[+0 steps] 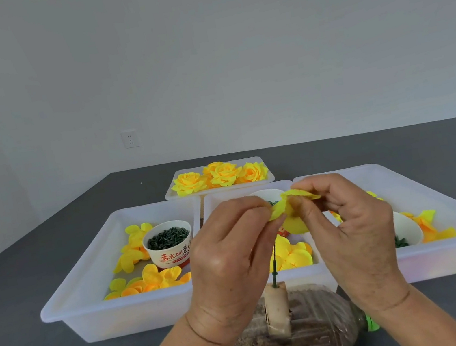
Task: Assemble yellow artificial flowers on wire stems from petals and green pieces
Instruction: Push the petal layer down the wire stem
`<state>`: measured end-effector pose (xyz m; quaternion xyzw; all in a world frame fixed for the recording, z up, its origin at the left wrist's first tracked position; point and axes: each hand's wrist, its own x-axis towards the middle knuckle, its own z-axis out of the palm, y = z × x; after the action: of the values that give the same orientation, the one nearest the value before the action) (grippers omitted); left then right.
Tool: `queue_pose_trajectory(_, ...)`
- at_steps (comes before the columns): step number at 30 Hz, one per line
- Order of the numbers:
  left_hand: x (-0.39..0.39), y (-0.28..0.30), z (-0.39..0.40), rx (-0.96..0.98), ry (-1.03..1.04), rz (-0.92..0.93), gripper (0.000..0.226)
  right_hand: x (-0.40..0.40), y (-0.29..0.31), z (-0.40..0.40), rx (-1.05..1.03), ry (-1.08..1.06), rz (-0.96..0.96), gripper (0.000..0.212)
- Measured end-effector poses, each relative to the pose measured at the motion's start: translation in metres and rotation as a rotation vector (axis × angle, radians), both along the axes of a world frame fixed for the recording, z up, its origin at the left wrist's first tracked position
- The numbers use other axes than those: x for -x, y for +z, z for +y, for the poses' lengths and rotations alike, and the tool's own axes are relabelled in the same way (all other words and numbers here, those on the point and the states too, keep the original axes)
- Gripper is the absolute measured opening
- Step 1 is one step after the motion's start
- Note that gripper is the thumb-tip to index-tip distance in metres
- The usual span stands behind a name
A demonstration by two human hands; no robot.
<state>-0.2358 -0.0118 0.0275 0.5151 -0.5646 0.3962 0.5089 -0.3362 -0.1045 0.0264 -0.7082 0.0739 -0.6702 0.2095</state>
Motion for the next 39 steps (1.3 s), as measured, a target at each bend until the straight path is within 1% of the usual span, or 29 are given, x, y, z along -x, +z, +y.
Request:
queue_pose_trajectory(4, 0.002, 0.0, -0.001, 0.041, 0.033, 0.097, 0.007, -0.001, -0.004, 0.001, 0.111, -0.089, 0.033, 0.021)
queue_pose_trajectory(6, 0.001, 0.0, -0.002, 0.046, 0.038, 0.145, 0.002, 0.0, -0.005, 0.001, 0.11, -0.072, 0.042, 0.027)
queue_pose_trajectory(9, -0.001, 0.0, -0.003, 0.057, 0.035, 0.201, 0.007, 0.002, -0.005, 0.002, 0.07, -0.02, 0.065, 0.031)
queue_pose_trajectory(14, -0.002, 0.001, -0.003, 0.09, -0.188, 0.323, 0.026, -0.001, -0.003, 0.001, 0.04, 0.018, 0.052, 0.023)
queue_pose_trajectory(15, -0.002, 0.0, -0.003, 0.094, -0.228, 0.327, 0.025, -0.001, -0.002, 0.0, 0.045, 0.015, 0.058, 0.021)
queue_pose_trajectory(17, -0.003, -0.001, -0.002, 0.096, -0.263, 0.309, 0.022, 0.001, -0.002, -0.001, 0.11, -0.056, 0.059, 0.013)
queue_pose_trajectory(18, -0.003, -0.002, -0.001, 0.096, -0.259, 0.288, 0.019, 0.002, -0.002, -0.001, 0.156, -0.102, 0.048, 0.017)
queue_pose_trajectory(20, -0.005, -0.004, 0.0, 0.09, -0.201, 0.237, 0.013, 0.003, -0.003, -0.002, 0.245, -0.175, 0.03, 0.02)
queue_pose_trajectory(22, -0.005, -0.005, 0.001, 0.081, -0.138, 0.225, 0.012, 0.003, -0.005, -0.004, 0.298, -0.22, 0.019, 0.017)
queue_pose_trajectory(27, -0.005, -0.006, 0.0, 0.067, -0.078, 0.203, 0.011, 0.002, -0.007, -0.005, 0.326, -0.238, 0.035, 0.019)
queue_pose_trajectory(29, -0.007, -0.007, 0.0, 0.049, -0.055, 0.189, 0.014, 0.001, -0.007, -0.006, 0.313, -0.233, 0.055, 0.016)
queue_pose_trajectory(31, -0.01, -0.007, 0.001, 0.01, -0.045, 0.158, 0.014, 0.001, -0.005, -0.006, 0.254, -0.171, 0.101, 0.005)
queue_pose_trajectory(32, -0.011, -0.006, 0.0, -0.014, -0.048, 0.147, 0.011, 0.001, -0.004, -0.005, 0.17, -0.107, 0.125, 0.007)
queue_pose_trajectory(34, -0.012, -0.005, -0.001, -0.064, -0.072, 0.195, 0.008, 0.001, 0.001, -0.003, -0.088, 0.099, 0.173, 0.018)
queue_pose_trajectory(36, -0.011, -0.002, -0.002, -0.123, -0.127, 0.354, 0.009, 0.0, 0.005, -0.004, -0.281, 0.263, 0.2, 0.027)
queue_pose_trajectory(39, -0.014, 0.003, -0.009, -0.257, -0.244, 0.599, 0.006, -0.005, 0.01, -0.011, -0.451, 0.369, 0.202, 0.025)
